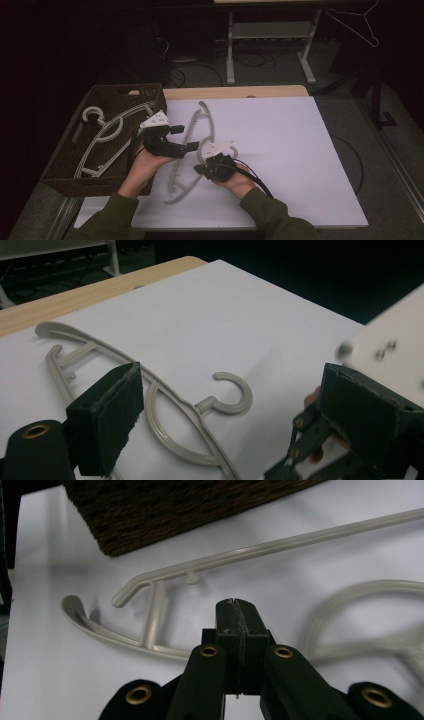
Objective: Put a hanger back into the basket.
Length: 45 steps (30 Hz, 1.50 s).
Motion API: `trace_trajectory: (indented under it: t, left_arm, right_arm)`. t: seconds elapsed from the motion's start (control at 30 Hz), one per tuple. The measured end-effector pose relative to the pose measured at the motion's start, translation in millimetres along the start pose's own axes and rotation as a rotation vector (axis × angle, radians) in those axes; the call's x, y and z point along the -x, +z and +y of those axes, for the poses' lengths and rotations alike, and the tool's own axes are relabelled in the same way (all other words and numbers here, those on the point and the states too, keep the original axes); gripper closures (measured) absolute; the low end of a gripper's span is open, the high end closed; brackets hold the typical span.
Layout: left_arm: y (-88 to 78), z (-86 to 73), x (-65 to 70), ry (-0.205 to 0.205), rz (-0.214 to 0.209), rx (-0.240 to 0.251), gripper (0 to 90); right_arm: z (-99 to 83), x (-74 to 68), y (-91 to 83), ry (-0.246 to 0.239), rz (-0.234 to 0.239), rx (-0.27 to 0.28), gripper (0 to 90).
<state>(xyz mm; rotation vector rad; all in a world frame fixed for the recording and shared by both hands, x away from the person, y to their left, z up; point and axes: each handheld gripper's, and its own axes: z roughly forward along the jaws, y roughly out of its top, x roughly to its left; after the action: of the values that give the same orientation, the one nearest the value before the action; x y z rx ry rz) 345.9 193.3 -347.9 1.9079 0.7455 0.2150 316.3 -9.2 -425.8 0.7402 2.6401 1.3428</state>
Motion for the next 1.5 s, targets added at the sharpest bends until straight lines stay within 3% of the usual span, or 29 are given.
trace_trajectory:
  t: [0.23, 0.3, 0.57, 0.9, 1.17, 1.3, 1.5]
  left_arm:
    - [0.5, 0.0, -0.8, -0.008, 0.015, -0.006, 10.9]
    - [0.5, 0.1, -1.0, -0.008, 0.021, -0.009, 10.9]
    - [-0.1, 0.1, -0.9, -0.018, 0.030, -0.013, 10.9]
    - [1.2, -0.7, 0.1, -0.013, 0.042, -0.022, 11.0]
    - [2.2, -2.0, 0.4, -0.017, 0.044, -0.026, 11.0]
    - [2.7, -2.5, 0.7, -0.016, 0.045, -0.031, 11.0]
    - [2.9, -2.6, 0.5, -0.018, 0.046, -0.032, 11.0]
  right_arm:
    - [0.4, -14.7, 29.2, -0.003, 0.038, -0.073, 89.7]
    - [0.2, -16.6, 33.4, -0.025, 0.035, -0.102, 89.7]
    - [-5.6, -14.6, 28.3, -0.055, 0.037, -0.158, 89.9]
    - [-25.8, -1.3, -6.7, -0.090, -0.020, -0.224, 89.9]
    - [-47.4, 11.8, -40.2, -0.030, -0.054, -0.239, 89.9]
    - [-60.3, 23.1, -60.7, -0.018, -0.102, -0.251, 89.8]
    - [-80.0, 43.3, -92.2, 0.048, -0.177, -0.255, 89.9]
